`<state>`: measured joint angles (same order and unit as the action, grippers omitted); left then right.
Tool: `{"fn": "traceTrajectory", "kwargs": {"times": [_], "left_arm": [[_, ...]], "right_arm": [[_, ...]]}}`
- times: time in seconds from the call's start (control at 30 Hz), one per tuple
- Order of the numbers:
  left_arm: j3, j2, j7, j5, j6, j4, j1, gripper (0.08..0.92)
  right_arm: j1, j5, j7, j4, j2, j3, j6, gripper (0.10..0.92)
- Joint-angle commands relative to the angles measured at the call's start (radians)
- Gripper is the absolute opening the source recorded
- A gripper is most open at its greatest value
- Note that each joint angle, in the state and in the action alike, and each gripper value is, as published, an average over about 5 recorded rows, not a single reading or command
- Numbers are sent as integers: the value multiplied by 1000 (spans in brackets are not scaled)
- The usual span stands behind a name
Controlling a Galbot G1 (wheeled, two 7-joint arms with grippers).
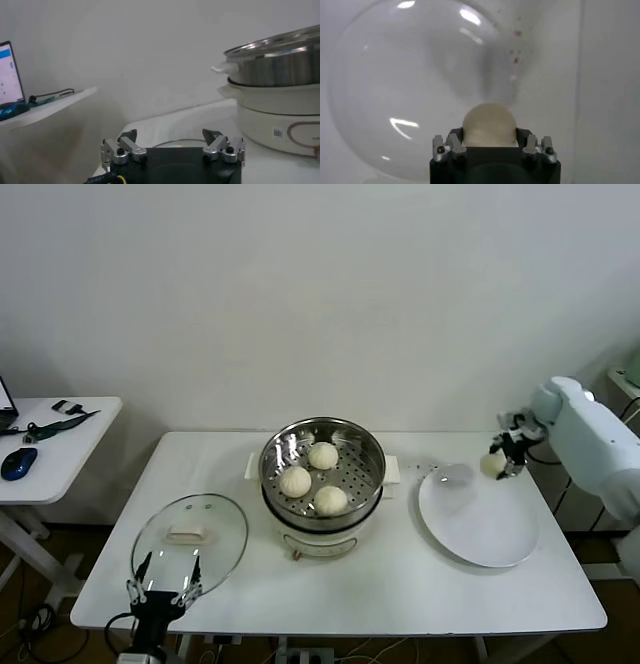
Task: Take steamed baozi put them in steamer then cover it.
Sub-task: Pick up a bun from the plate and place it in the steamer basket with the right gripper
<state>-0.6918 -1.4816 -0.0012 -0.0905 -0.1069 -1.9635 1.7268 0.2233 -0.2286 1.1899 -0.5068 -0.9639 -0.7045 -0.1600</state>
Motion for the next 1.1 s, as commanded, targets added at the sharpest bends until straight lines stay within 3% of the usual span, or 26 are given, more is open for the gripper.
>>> {"fn": "traceTrajectory", "kwargs": {"times": [0.03, 0.53, 0.8, 1.1], "left_arm": [[17, 2, 1, -2, -1, -4, -1, 823], [47, 26, 6, 18, -23, -4, 6, 823], [57, 49, 7, 21, -49, 2, 29, 823], [53, 54, 7, 26, -53, -4, 34, 823]], "right_arm": [[366, 592, -15, -307, 21, -536, 217, 678], [620, 1117, -160, -610, -142, -947, 427, 679], [587, 1175, -228, -666, -242, -1018, 457, 679], [497, 1139, -269, -631, -299, -1042, 470, 682]]}}
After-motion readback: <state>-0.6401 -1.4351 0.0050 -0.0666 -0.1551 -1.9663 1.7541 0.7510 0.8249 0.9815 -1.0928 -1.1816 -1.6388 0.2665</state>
